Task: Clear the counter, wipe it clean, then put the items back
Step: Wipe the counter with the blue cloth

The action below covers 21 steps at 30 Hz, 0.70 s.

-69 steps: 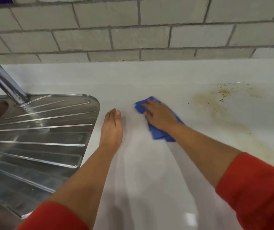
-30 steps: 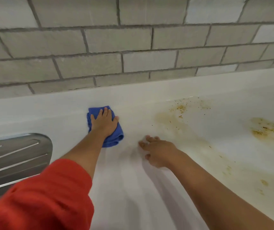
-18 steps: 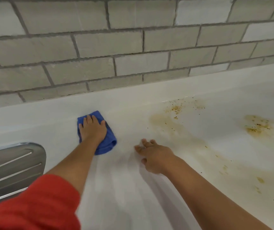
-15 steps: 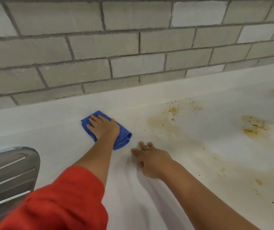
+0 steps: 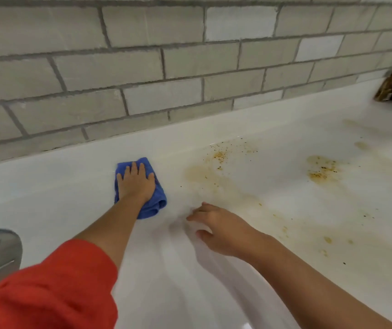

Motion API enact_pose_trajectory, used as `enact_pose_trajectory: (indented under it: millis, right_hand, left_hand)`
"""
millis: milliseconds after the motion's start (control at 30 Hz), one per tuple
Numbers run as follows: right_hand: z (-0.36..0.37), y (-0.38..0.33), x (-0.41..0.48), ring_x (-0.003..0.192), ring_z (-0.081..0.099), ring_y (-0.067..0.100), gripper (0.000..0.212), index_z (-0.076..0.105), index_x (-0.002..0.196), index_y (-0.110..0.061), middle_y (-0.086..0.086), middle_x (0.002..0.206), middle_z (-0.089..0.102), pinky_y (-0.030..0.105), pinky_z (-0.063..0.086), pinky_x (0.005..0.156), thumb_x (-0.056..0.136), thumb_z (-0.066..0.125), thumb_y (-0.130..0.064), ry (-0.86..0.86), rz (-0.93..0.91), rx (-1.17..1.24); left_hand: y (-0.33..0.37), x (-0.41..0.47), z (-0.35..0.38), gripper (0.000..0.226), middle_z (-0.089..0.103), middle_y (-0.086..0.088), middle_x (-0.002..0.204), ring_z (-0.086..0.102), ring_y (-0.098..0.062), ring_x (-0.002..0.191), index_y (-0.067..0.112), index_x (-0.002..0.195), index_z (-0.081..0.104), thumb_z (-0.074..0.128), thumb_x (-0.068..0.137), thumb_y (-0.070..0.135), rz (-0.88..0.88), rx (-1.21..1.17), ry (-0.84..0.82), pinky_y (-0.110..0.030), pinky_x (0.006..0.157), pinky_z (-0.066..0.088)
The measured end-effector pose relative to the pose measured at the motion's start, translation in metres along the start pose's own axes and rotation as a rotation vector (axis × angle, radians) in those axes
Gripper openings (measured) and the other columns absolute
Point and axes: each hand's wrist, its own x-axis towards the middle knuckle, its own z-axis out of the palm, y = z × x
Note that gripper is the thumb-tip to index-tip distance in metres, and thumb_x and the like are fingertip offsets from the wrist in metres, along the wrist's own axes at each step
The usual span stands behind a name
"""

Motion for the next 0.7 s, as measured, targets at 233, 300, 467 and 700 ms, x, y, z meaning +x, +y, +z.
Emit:
enact_pose_trajectory:
  millis: [233,300,467,700]
  right_hand:
    - [-0.013,0.015,-0.037,0.124,0.046,0.017,0.038,0.049,0.134,-0.024,-0.003,0.133,0.051,0.031,0.042,0.100,0.097,0.044,-0.022,0.059,0.177,0.026]
    - [-0.011,0.011,-0.040,0.121,0.048,0.017,0.036,0.052,0.131,-0.025,-0.003,0.130,0.053,0.031,0.043,0.097,0.097,0.044,-0.023,0.113,0.199,0.025]
    - [-0.014,0.007,-0.057,0.125,0.043,0.016,0.035,0.051,0.131,-0.027,-0.005,0.132,0.051,0.031,0.042,0.098,0.098,0.042,-0.028,0.131,0.267,0.009]
    - [-0.018,0.022,-0.109,0.127,0.041,0.013,0.035,0.048,0.132,-0.031,-0.009,0.133,0.050,0.030,0.041,0.099,0.097,0.042,-0.034,0.126,0.446,-0.002]
  left_hand:
    - [0.066,-0.038,0.012,0.056,-0.004,-0.005,0.159,-0.002,-0.024,0.146,0.013,0.150,0.001,0.015,0.102,0.038,0.210,-0.024,-0.063,-0.044,0.118,0.000]
    - [0.067,-0.064,0.012,0.055,-0.004,-0.001,0.159,-0.003,-0.019,0.146,0.016,0.150,0.001,0.016,0.102,0.037,0.337,-0.015,-0.080,-0.041,0.118,-0.001]
    - [0.031,-0.080,0.008,0.055,-0.001,0.004,0.158,0.000,-0.014,0.146,0.021,0.150,0.007,0.023,0.101,0.039,0.516,0.004,-0.086,-0.038,0.118,0.002]
    - [0.065,-0.048,0.005,0.062,-0.001,-0.016,0.157,0.002,-0.031,0.145,0.002,0.149,0.001,0.015,0.101,0.039,-0.018,0.012,-0.048,-0.044,0.118,-0.002]
